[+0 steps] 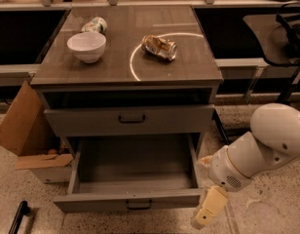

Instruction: Close middle drawer

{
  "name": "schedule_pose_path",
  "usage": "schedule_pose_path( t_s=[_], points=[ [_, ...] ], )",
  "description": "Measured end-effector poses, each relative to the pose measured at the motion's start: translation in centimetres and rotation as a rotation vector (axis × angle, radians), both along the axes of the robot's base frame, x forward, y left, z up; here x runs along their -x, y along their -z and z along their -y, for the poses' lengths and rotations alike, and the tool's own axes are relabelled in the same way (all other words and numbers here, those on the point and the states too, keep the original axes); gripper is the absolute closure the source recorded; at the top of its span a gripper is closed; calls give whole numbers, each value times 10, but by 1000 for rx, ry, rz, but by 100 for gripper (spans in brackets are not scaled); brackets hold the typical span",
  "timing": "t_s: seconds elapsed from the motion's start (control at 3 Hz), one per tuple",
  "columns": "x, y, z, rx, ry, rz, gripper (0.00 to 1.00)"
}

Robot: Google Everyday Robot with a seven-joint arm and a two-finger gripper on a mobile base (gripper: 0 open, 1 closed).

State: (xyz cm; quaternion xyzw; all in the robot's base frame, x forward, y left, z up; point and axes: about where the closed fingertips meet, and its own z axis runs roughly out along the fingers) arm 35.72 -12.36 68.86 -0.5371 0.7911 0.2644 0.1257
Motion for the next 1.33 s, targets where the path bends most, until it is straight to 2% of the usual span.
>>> schedule_pose_path(
  t_s=[0.33,0.67,1.0,1.33],
  points=[
    [-4,41,-3,-19,-40,-13,0],
    [-6,73,-6,-50,-90,12,0],
    [-6,73,-6,-50,-91,12,0],
    [-3,92,-6,-70,-127,45,0]
  ],
)
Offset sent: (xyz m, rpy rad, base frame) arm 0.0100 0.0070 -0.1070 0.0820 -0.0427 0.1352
